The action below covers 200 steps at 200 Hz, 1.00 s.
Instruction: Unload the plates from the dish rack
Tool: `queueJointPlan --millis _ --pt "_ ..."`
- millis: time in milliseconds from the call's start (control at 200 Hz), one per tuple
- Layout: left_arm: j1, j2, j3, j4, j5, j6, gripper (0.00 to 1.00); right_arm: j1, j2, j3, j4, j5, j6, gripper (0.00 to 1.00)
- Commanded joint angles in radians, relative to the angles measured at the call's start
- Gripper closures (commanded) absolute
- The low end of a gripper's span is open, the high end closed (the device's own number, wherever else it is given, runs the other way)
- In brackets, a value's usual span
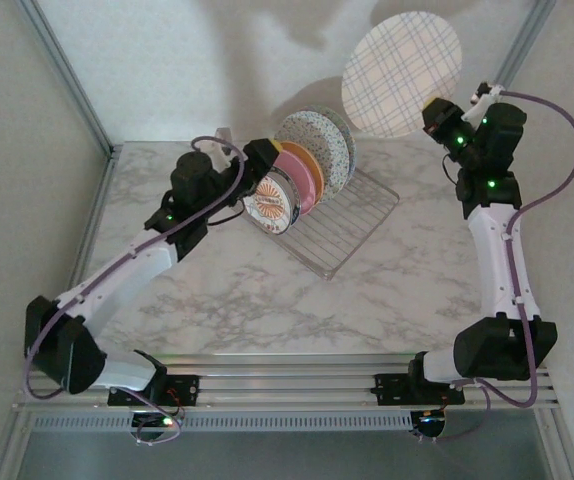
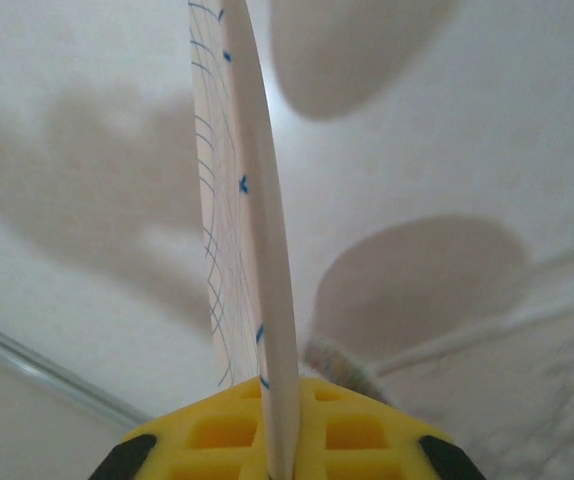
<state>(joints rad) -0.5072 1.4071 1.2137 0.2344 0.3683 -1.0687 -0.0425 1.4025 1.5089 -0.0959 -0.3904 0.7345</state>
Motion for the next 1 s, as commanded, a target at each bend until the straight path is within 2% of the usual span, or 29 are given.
queueJointPlan --millis 0,125,240,506,596,896,996 --pt "-0.020 0.059 0.091 0.082 0.063 -0.135 0.15 0.056 -0.018 0.050 -0.080 -0.097 0.194 1.00" --pt "-0.026 0.135 0.162 0.062 0.092 -0.194 0.19 0.134 -0.009 0.061 -0.152 -0.139 0.250 1.00" --pt "-0.028 0.176 0.188 0.052 0.110 -0.231 0.23 0.193 -0.013 0.028 -0.120 -0.166 0.313 1.00" --pt "-0.028 0.161 0.163 0.021 0.076 -0.240 0.32 0.265 -0.002 0.008 -0.094 -0.208 0.372 1.00" --pt "-0.029 0.151 0.148 0.041 0.071 -0.246 0.44 0.274 0.006 0.014 -0.103 -0.227 0.383 1.00" --pt "-0.028 0.123 0.102 0.082 0.066 -0.266 1.00 0.284 0.013 0.020 -0.162 -0.244 0.367 1.00" --pt "-0.027 0.112 0.096 0.075 0.069 -0.266 1.00 0.291 0.012 0.020 -0.177 -0.240 0.341 1.00"
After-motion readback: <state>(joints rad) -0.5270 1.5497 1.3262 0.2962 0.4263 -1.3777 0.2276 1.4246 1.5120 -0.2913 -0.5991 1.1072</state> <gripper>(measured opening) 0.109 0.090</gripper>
